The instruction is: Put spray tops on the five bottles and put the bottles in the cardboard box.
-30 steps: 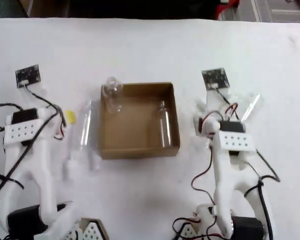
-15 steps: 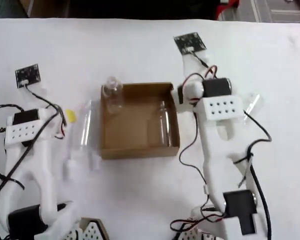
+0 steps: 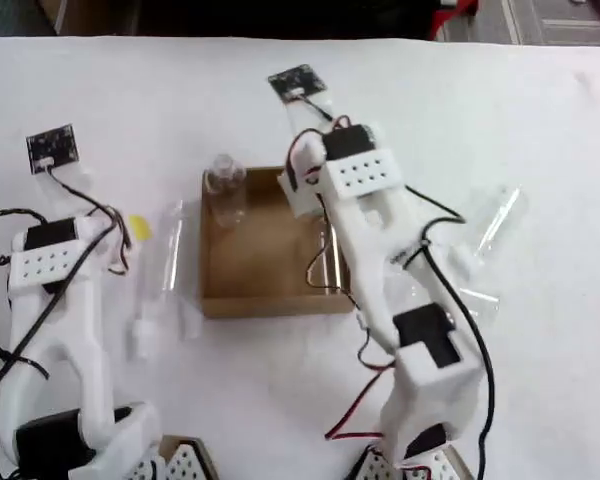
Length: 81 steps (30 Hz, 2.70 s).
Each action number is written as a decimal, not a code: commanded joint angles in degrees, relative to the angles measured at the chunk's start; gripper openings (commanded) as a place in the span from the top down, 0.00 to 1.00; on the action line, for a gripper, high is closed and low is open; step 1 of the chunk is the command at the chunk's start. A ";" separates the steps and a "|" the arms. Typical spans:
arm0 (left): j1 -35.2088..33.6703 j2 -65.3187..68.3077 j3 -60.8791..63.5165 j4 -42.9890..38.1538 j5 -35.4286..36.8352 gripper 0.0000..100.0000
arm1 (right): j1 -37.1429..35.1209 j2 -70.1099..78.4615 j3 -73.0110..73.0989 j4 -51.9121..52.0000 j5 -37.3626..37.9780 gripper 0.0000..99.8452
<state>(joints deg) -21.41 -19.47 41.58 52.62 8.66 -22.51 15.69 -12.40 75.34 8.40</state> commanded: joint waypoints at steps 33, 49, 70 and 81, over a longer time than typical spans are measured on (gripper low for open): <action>-0.40 -1.98 -0.44 -1.49 0.62 0.76 | 1.54 13.41 -14.24 2.15 0.00 0.95; -0.40 -1.98 -0.35 -1.49 0.62 0.76 | -0.57 -9.98 -14.68 -1.01 -0.09 0.98; -0.40 -1.98 -0.35 -1.49 0.62 0.76 | -3.12 -40.57 44.75 -49.01 0.09 0.98; -0.40 -1.89 -0.35 -1.49 0.62 0.76 | -4.18 -42.95 53.10 -59.38 0.00 0.98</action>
<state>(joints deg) -21.41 -19.47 41.58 52.44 8.66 -25.93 -24.84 39.47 20.40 8.22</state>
